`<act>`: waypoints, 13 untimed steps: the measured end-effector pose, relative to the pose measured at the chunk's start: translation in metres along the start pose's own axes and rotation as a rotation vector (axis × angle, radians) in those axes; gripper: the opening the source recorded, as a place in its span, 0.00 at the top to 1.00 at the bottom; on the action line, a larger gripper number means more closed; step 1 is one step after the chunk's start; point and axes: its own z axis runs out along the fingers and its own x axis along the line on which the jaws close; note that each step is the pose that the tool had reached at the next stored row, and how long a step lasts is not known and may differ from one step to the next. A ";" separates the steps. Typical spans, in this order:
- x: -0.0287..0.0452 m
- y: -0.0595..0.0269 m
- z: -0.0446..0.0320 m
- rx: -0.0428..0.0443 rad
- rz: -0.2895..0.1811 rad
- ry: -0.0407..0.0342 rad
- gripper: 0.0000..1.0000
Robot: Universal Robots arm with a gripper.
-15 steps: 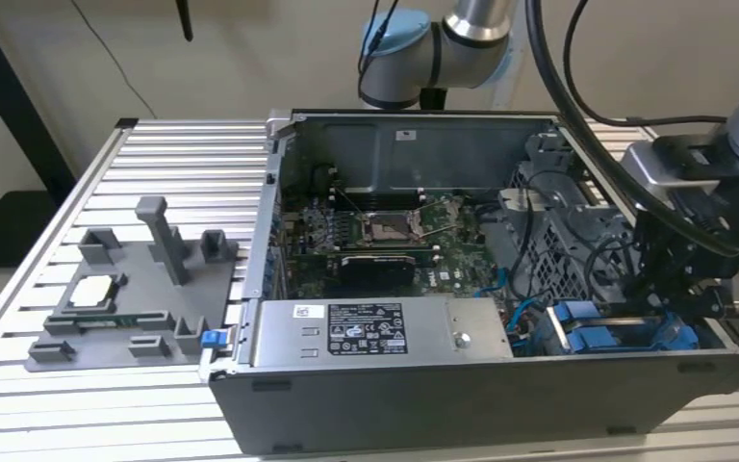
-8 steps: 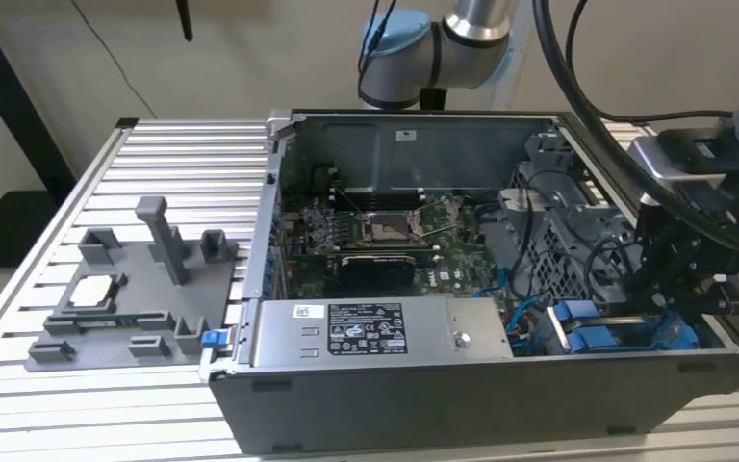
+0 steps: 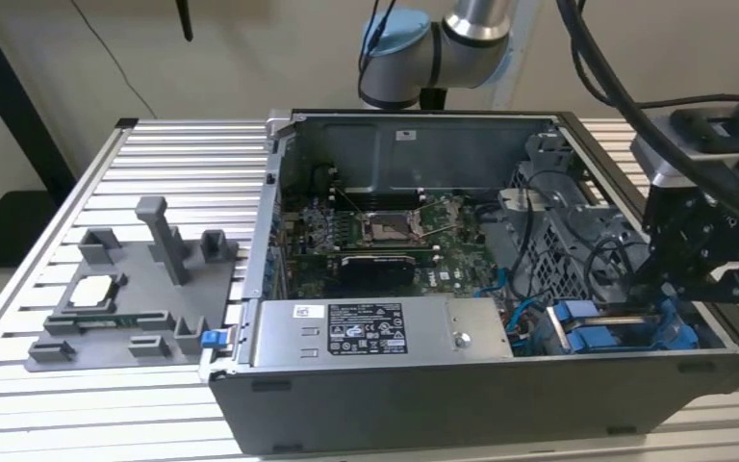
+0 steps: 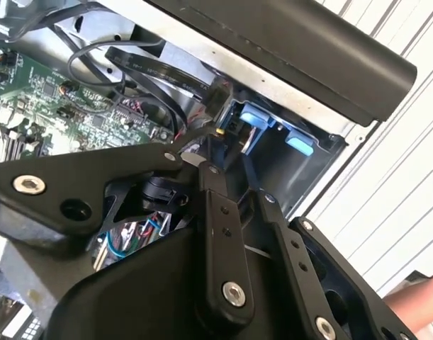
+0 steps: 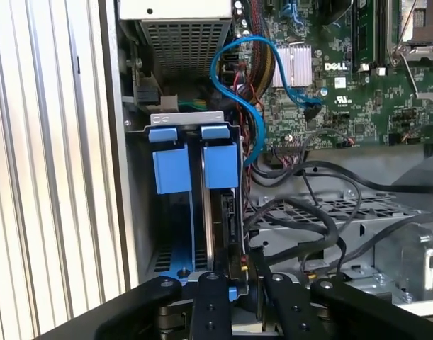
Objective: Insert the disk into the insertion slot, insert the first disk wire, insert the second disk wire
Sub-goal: 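Insert the first disk wire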
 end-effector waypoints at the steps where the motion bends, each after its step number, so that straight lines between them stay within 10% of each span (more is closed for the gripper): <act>1: -0.0003 -0.0001 -0.0025 0.0000 0.000 -0.0002 0.00; 13: -0.0016 -0.0007 -0.0136 -0.0001 0.000 0.0000 0.00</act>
